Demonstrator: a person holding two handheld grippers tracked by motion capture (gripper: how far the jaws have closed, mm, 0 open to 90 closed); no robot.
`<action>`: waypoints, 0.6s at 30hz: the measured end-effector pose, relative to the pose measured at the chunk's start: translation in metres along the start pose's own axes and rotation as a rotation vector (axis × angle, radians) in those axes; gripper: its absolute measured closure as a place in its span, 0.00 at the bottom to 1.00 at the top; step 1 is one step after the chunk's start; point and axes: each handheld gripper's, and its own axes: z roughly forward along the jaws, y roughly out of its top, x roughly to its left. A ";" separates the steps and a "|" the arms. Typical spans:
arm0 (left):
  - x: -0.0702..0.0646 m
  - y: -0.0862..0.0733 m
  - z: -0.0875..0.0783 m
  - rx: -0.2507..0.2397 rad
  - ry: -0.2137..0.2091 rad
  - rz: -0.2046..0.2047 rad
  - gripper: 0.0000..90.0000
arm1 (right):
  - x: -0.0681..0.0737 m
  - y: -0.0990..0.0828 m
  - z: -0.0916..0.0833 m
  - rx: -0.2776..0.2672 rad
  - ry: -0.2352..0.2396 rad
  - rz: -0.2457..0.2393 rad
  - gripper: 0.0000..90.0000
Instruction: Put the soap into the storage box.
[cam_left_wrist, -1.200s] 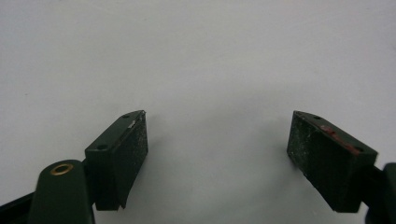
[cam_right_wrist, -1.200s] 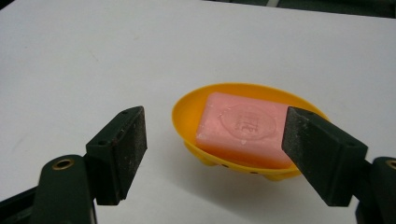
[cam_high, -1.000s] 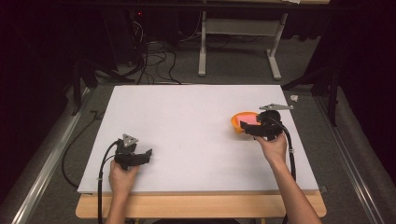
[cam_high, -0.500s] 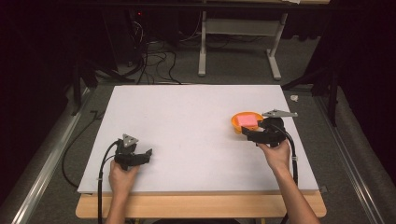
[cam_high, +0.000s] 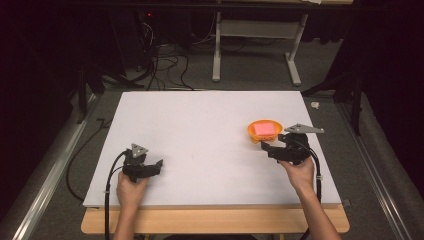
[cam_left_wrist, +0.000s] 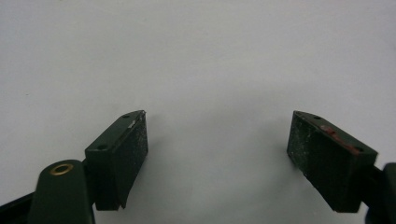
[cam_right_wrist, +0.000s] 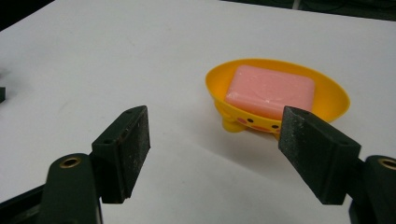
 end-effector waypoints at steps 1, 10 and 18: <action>0.000 0.000 0.000 0.000 0.000 0.000 0.23 | 0.000 -0.003 -0.002 0.000 0.003 -0.004 0.28; 0.000 0.000 0.000 -0.001 -0.001 -0.002 0.23 | -0.002 -0.015 -0.008 -0.010 0.012 0.009 0.29; 0.000 0.000 0.000 -0.002 -0.002 -0.004 0.23 | -0.005 -0.024 -0.009 -0.015 0.015 0.017 0.29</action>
